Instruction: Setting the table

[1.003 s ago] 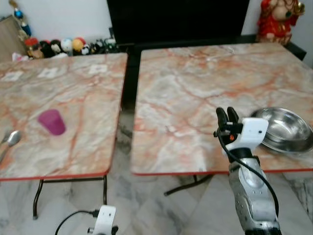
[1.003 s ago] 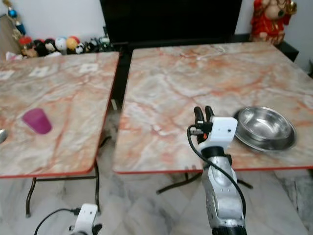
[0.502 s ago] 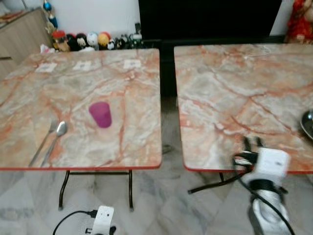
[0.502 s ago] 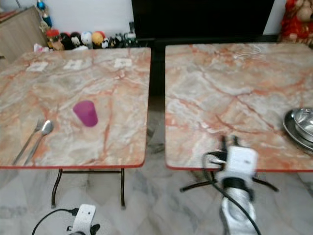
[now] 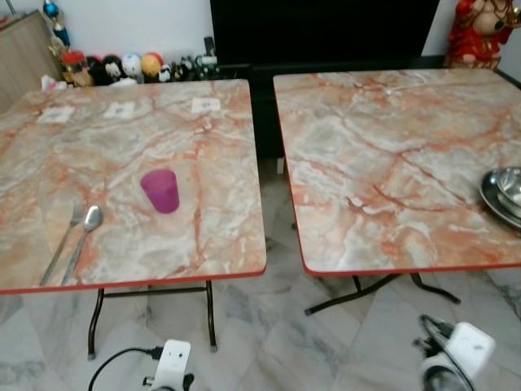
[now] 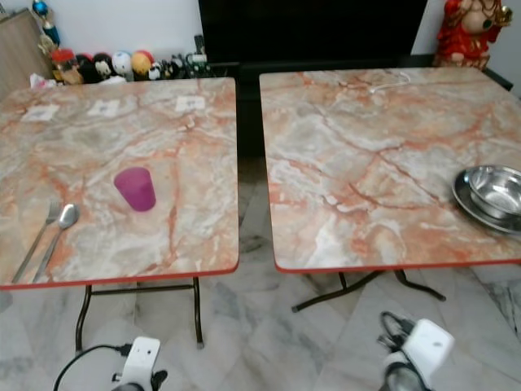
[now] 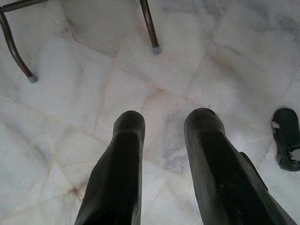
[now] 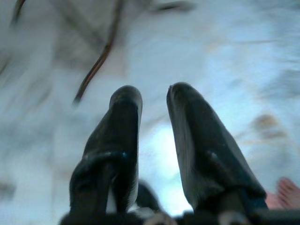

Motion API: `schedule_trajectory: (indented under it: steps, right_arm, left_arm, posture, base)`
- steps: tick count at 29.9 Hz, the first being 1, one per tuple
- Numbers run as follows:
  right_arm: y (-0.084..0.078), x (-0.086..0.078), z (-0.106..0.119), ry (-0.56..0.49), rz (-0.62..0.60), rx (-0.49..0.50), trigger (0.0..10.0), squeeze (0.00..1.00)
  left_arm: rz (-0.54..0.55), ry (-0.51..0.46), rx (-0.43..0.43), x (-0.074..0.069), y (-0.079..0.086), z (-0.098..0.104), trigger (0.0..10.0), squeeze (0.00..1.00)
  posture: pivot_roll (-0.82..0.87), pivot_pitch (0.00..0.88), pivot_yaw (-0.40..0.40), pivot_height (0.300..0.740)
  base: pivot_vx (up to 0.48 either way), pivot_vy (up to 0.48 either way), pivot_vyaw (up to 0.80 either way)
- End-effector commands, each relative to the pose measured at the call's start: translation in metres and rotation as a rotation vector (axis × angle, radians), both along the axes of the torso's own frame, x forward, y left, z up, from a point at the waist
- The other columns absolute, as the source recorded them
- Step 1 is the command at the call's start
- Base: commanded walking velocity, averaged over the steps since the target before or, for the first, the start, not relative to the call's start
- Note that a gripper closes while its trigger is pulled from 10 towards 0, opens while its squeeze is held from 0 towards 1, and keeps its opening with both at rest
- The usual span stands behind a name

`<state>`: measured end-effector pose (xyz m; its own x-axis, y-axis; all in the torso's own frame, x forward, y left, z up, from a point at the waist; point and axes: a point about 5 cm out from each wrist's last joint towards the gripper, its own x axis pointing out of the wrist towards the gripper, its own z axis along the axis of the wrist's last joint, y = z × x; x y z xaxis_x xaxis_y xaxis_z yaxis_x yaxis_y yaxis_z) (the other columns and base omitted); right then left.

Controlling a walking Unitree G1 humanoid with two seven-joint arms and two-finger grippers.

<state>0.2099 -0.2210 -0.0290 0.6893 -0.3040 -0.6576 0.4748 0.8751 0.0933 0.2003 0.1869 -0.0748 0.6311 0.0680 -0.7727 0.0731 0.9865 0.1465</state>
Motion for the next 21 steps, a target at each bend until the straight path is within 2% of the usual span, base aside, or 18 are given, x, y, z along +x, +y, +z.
schedule_trajectory:
  steps: [1, 2, 3, 4, 5, 9, 13, 17, 19, 21]
  right_arm:
    - [0.021, 0.008, -0.010, 0.015, 0.191, 0.024, 10.0, 0.00]
    - [0.021, 0.008, -0.010, 0.015, 0.191, 0.024, 10.0, 0.00]
    - [0.033, 0.010, -0.017, 0.020, 0.320, 0.016, 10.0, 0.00]
    - [0.033, 0.010, -0.017, 0.020, 0.320, 0.016, 10.0, 0.00]
    - [0.038, 0.008, -0.022, 0.039, 0.381, 0.004, 10.0, 0.00]
    - [0.045, -0.019, -0.049, 0.231, 0.498, -0.034, 10.0, 0.00]
    - [0.043, -0.031, -0.057, 0.309, 0.507, -0.060, 10.0, 0.00]
    - [0.048, -0.025, -0.054, 0.241, 0.472, -0.030, 10.0, 0.00]
    - [0.047, -0.025, -0.054, 0.232, 0.452, -0.027, 10.0, 0.00]
    - [0.039, -0.030, -0.056, 0.258, 0.438, -0.047, 10.0, 0.00]
  left_arm:
    - [0.014, 0.014, 0.009, -0.003, 0.003, -0.001, 10.0, 0.00]
    - [0.014, 0.014, 0.009, -0.003, 0.003, -0.001, 10.0, 0.00]
    - [0.016, 0.013, 0.008, -0.002, 0.003, -0.001, 10.0, 0.00]
    - [0.016, 0.013, 0.008, -0.002, 0.003, -0.001, 10.0, 0.00]
    - [0.017, 0.013, 0.007, -0.002, 0.003, -0.001, 10.0, 0.00]
    - [0.018, 0.007, 0.004, -0.001, 0.003, 0.000, 10.0, 0.00]
    - [0.024, 0.003, 0.004, -0.001, 0.003, 0.000, 10.0, 0.00]
    - [0.037, 0.012, 0.002, -0.002, 0.005, -0.001, 10.0, 0.00]
    - [0.035, 0.016, 0.000, -0.002, 0.004, -0.001, 10.0, 0.00]
    - [0.025, 0.019, 0.000, -0.002, 0.003, -0.001, 10.0, 0.00]
  posture:
    - [-0.13, 0.079, 0.038, 0.740]
    - [-0.13, 0.079, 0.038, 0.740]
    - [-0.13, 0.081, 0.042, 0.740]
    - [-0.13, 0.081, 0.042, 0.740]
    - [-0.13, 0.081, 0.042, 0.740]
    - [-0.11, 0.089, 0.061, 0.740]
    - [-0.09, 0.097, 0.058, 0.740]
    - [-0.11, 0.109, 0.070, 0.740]
    - [-0.11, 0.112, 0.074, 0.740]
    - [-0.11, 0.113, 0.071, 0.740]
  base:
    - [0.000, 0.000, 0.00]
    - [0.000, 0.000, 0.00]
    - [0.000, 0.000, 0.00]
    - [0.000, 0.000, 0.00]
    - [0.000, 0.000, 0.00]
    - [0.000, 0.000, 0.00]
    - [0.000, 0.000, 0.00]
    - [0.000, 0.000, 0.00]
    - [0.000, 0.000, 0.00]
    - [0.000, 0.480, 0.00]
